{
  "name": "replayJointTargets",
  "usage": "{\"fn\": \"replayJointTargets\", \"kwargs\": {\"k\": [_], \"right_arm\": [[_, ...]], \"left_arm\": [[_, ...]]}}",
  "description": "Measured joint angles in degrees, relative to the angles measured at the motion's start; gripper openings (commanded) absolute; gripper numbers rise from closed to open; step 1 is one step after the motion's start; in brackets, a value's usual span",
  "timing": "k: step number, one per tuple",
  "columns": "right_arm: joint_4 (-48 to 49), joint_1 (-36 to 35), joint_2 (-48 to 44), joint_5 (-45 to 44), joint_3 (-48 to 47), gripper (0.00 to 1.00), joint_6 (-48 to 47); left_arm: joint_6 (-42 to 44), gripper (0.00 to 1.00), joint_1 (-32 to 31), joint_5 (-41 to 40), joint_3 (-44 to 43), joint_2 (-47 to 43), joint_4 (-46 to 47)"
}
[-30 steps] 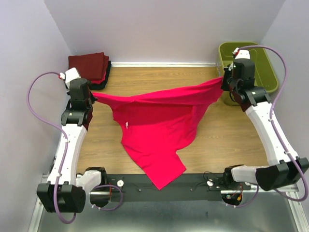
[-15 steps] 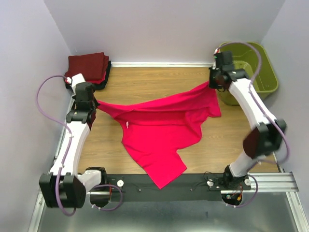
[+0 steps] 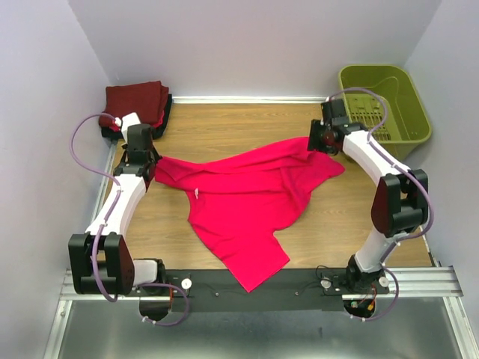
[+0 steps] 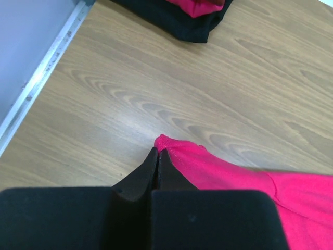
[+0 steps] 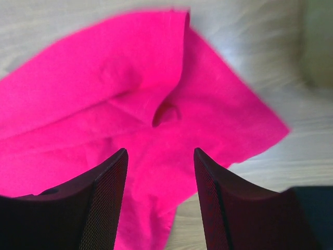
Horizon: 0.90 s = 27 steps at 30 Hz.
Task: Fold and stack the t-shirts
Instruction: Flatten the tshirt out
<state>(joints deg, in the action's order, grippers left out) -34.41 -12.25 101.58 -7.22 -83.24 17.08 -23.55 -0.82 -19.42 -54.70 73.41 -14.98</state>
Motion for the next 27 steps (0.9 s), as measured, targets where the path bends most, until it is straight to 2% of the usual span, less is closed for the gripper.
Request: {"fn": "replayJointTargets", "kwargs": {"k": [4,8,14,27], "right_arm": [[6.03,0.0,-0.94,3.15,8.17,0.6,2.01],[10.12,0.11,-0.02,4.68,11.32,0.57,2.62],[15.58,0.37,2.78,5.55,12.46,0.47,3.15],[19.19,0.37,7.89,4.9,12.48,0.49,3.26]], "left_arm": [[-0.26,0.0,0.0,1.03,3.56,0.0,2.71],[-0.37,0.0,0.0,1.86,6.99,0.0,3.98],[-0.52,0.0,0.0,2.6,10.34,-0.11,5.68],[-0.48,0.0,0.0,2.86,11.45,-0.59,8.11]]}}
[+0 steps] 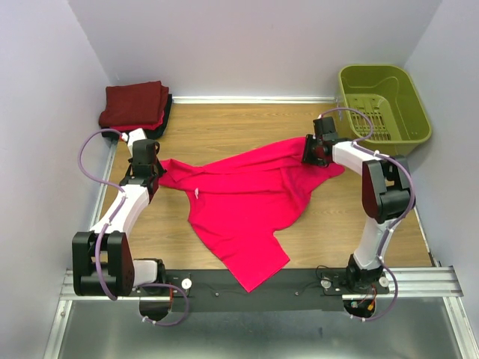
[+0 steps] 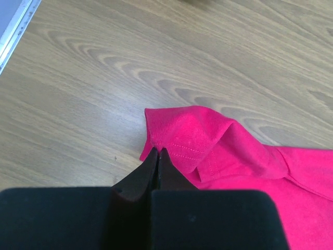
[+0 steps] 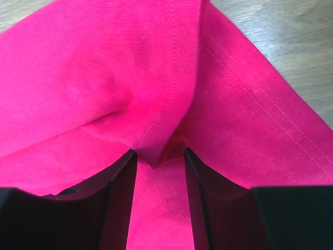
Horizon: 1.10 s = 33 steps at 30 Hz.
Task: Fold and stack the t-shirts
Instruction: Flatten the tshirt out
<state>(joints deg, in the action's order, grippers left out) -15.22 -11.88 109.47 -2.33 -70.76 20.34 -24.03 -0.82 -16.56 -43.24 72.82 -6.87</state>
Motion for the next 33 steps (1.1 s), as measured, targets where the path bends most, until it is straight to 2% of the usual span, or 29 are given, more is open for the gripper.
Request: {"fn": "replayJointTargets", "kwargs": {"k": [5,24,33], "right_arm": [[0.57,0.0,0.26,-1.29,0.52,0.52,-0.48],[2.73,0.0,0.26,-0.76,1.42,0.51,-3.04],[2.86,0.0,2.14,-0.74,-2.4,0.51,-3.06]], "left_arm": [[0.0,0.0,0.0,0.33,0.0,-0.04,0.33],[0.0,0.0,0.0,0.7,0.0,-0.04,0.42],[0.0,0.0,0.0,0.72,0.0,-0.04,0.42]]}}
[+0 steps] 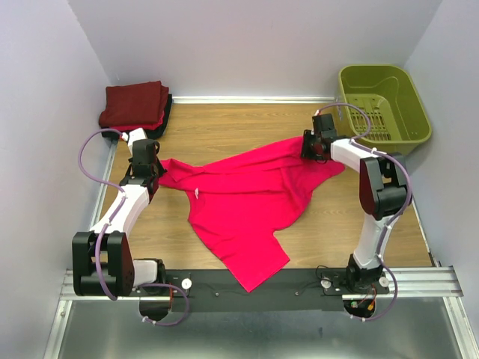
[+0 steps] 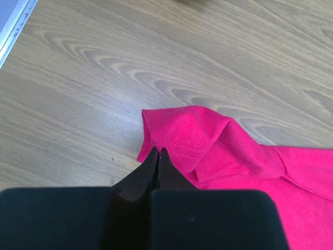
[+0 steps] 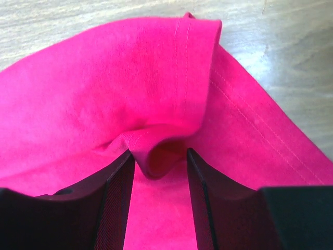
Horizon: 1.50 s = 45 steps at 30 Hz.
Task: Fold and stack the t-shirts
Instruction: Flatten the tshirt out
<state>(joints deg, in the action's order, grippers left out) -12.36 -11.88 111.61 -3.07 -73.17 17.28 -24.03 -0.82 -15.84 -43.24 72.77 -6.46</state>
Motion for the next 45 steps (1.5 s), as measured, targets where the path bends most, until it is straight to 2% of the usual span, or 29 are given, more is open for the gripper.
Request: {"fn": "replayJointTargets", "kwargs": {"k": [12,21,27,33,34,45], "right_arm": [[-0.11,0.0,3.65,0.15,-5.88,0.49,-0.44],[-0.48,0.52,4.68,-5.9,-9.44,0.48,0.31],[-0.98,0.9,1.51,-4.9,-5.73,0.49,0.48],[-1.49,0.87,-8.04,-3.82,0.76,0.47,1.33],[-1.49,0.87,-8.74,-3.69,1.03,0.44,1.46],[-2.58,0.87,-5.68,-1.75,3.34,0.41,4.22]], "left_arm": [[0.0,0.0,0.0,0.02,0.0,0.0,0.02],[0.0,0.0,0.0,0.02,0.0,0.0,0.04],[0.0,0.0,0.0,0.04,0.0,0.0,0.17],[0.0,0.0,0.0,0.04,0.0,0.0,0.42],[0.0,0.0,0.0,0.04,0.0,0.0,0.42],[0.0,0.0,0.0,0.04,0.0,0.0,0.44]]}}
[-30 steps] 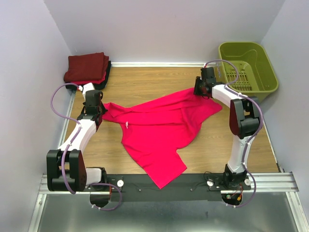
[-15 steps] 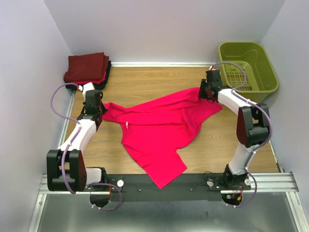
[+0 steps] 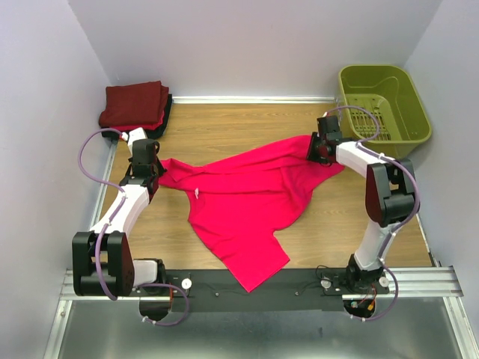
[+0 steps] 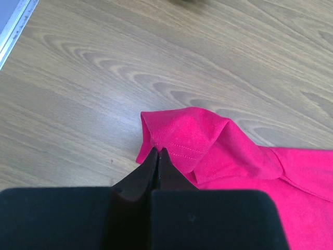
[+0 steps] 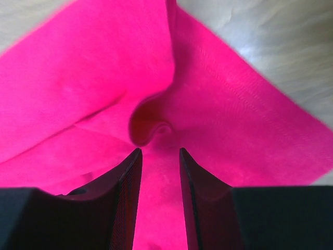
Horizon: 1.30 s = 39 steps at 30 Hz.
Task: Fold and stack the t-shirts
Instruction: Flatten the tshirt out
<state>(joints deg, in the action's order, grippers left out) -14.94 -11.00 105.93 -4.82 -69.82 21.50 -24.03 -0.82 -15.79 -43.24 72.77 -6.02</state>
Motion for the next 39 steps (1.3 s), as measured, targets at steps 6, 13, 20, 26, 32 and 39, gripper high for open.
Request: {"fn": "replayJointTargets", "kwargs": {"k": [6,13,20,26,32,39], "right_arm": [[-0.44,0.0,4.5,0.44,-1.14,0.41,2.27],[-0.35,0.0,6.47,0.39,-3.61,0.41,3.76],[-0.37,0.02,6.69,0.46,-3.87,0.35,4.15],[-0.39,0.02,6.67,0.44,-3.87,0.35,4.15],[-0.61,0.02,6.67,0.66,-4.02,0.35,4.09],[-1.11,0.02,6.67,1.68,-4.72,0.34,4.13]], "left_arm": [[0.0,0.0,0.0,0.0,0.0,0.0,0.02],[0.0,0.0,0.0,0.0,0.0,0.0,0.07],[0.02,0.0,0.0,0.02,0.0,-0.02,0.11],[0.0,0.0,0.0,0.02,0.0,-0.02,0.11],[0.0,0.0,0.0,0.02,0.0,0.0,0.13],[0.0,0.0,0.0,0.02,0.0,0.0,0.13]]}}
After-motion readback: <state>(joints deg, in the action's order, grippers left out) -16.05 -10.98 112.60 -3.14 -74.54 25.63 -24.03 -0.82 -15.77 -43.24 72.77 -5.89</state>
